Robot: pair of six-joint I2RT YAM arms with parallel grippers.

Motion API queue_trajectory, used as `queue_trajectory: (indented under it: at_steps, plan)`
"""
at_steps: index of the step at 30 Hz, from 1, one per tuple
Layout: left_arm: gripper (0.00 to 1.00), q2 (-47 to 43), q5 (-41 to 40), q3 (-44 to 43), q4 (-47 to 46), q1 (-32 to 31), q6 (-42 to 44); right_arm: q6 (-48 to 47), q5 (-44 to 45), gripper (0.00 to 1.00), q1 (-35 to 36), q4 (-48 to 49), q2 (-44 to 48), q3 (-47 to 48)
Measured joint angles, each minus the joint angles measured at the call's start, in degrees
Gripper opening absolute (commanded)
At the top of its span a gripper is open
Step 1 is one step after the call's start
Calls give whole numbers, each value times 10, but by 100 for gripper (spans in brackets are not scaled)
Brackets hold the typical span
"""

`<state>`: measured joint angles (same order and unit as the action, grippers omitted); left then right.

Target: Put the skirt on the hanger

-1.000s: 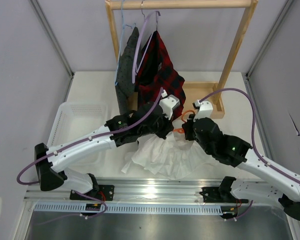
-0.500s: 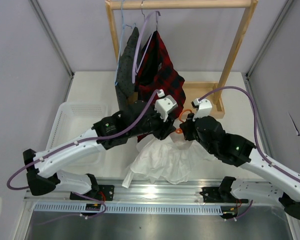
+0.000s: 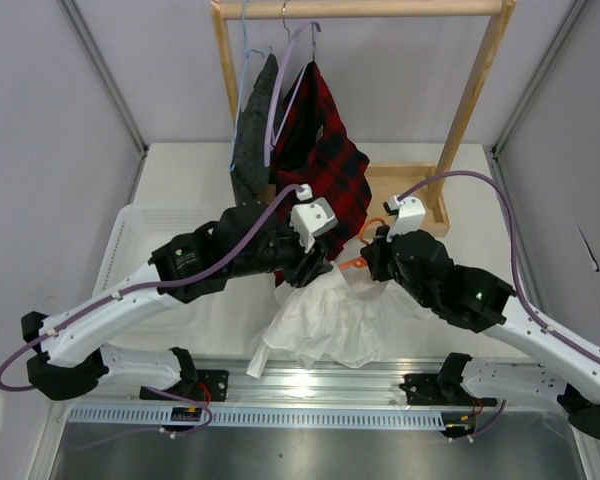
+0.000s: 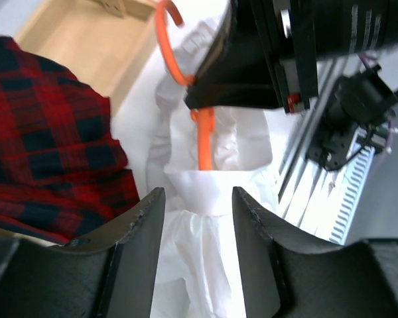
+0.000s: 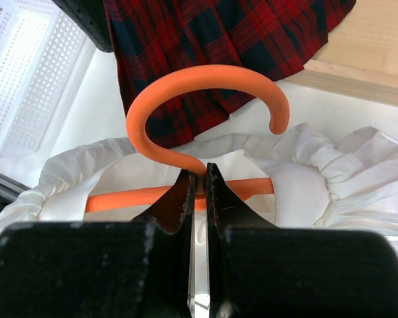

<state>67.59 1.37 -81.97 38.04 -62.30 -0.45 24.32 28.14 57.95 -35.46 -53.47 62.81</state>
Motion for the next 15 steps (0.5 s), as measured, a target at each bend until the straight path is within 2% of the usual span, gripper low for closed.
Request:
queue_trajectory:
  at_steps: [10, 15]
  plan:
    - [47, 56, 48, 1, 21, 0, 5, 0, 0, 0, 0, -8, -1, 20]
    - [40, 74, 50, 1, 17, 0, 5, 0, 0, 0, 0, -16, -1, 23]
